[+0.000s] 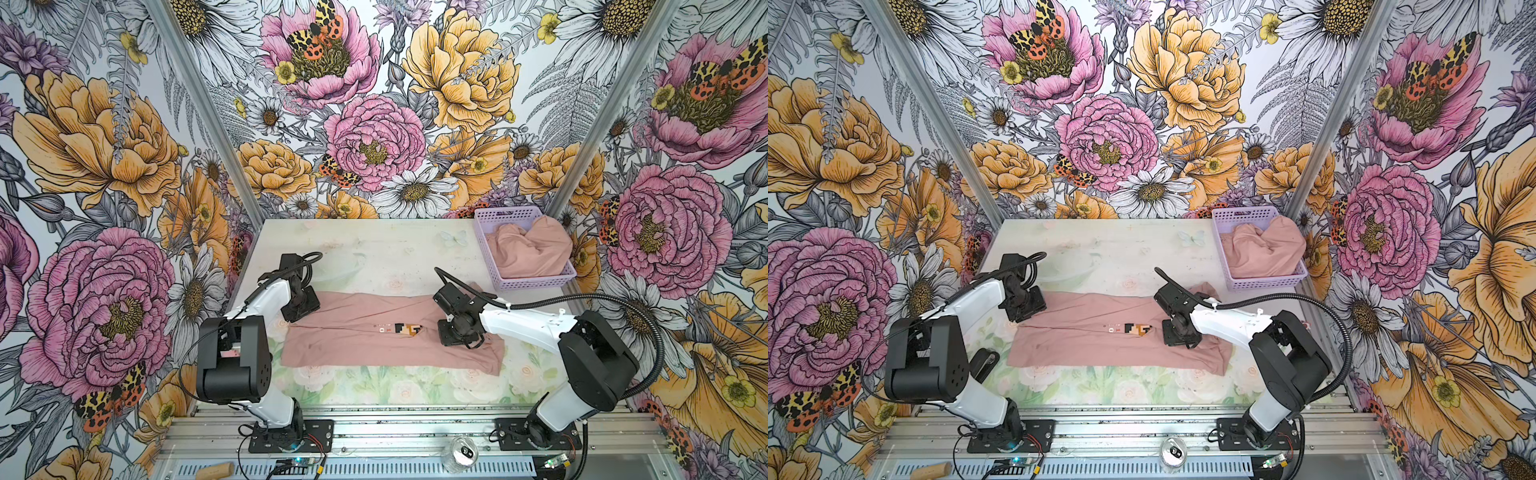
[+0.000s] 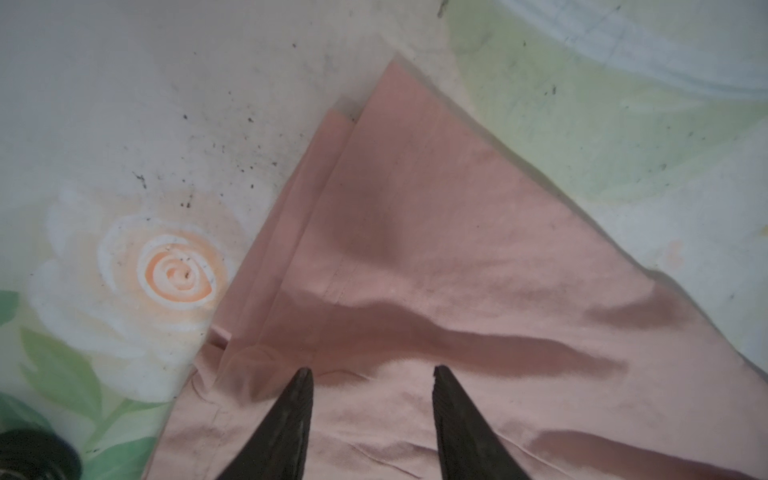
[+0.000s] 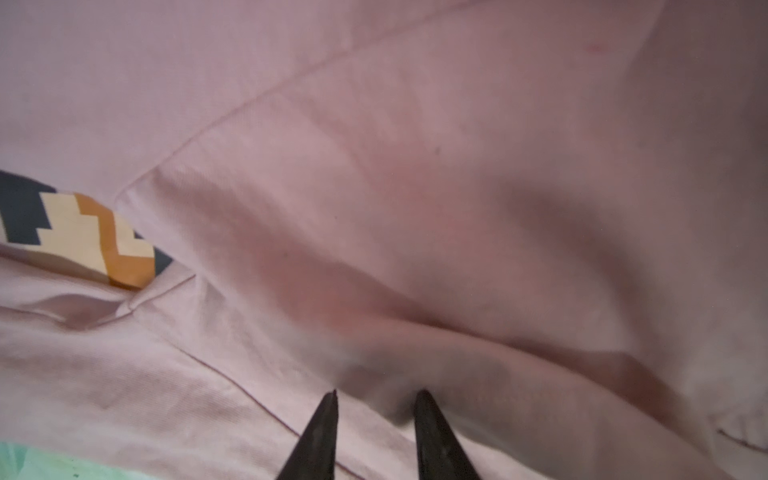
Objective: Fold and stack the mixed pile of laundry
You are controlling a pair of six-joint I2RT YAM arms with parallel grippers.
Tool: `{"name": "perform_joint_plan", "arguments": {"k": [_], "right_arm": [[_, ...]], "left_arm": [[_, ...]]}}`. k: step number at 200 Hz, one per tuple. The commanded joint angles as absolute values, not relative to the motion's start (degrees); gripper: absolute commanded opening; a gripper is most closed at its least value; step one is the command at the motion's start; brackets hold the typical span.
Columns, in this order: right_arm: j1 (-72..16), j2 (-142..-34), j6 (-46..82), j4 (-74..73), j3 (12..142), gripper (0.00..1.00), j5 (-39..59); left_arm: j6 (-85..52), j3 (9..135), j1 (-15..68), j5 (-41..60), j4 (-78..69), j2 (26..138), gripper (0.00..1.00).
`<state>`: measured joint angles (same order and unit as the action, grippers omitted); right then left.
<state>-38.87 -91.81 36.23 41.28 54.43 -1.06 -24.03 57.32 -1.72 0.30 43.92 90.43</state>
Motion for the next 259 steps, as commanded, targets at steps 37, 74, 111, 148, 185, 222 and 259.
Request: {"name": "perform_joint_plan", "arguments": {"k": [37, 74, 111, 148, 185, 222, 259], "right_arm": [[-39.3, -90.2, 36.8, 42.3, 54.6, 0.0, -4.8], [-39.7, -88.9, 36.7, 44.2, 56.6, 0.0, 1.3], [-41.0, -88.7, 37.9, 44.8, 58.4, 0.0, 8.0], [-42.5, -90.7, 38.3, 44.7, 59.7, 0.0, 10.6], [-42.6, -93.9, 37.7, 44.7, 60.4, 0.0, 11.3], [-42.4, -92.5, 36.8, 44.8, 61.4, 0.19, 12.2], [-37.4, -89.5, 35.6, 45.7, 64.6, 0.22, 13.7]], "left_arm": [[-25.1, 56.3, -1.9, -0.6, 43.9, 88.0, 0.47], [-25.1, 56.3, -1.9, -0.4, 43.9, 87.5, 0.47], [-25.0, 56.1, -1.8, -0.1, 43.9, 87.6, 0.46], [-24.9, 56.2, -1.5, -0.1, 43.8, 88.0, 0.46], [-24.8, 56.2, -1.3, 0.2, 43.8, 88.1, 0.45], [-24.8, 56.6, -1.0, 0.8, 43.9, 87.7, 0.45], [-24.2, 60.6, 0.7, 1.4, 43.8, 90.0, 0.45]]}}
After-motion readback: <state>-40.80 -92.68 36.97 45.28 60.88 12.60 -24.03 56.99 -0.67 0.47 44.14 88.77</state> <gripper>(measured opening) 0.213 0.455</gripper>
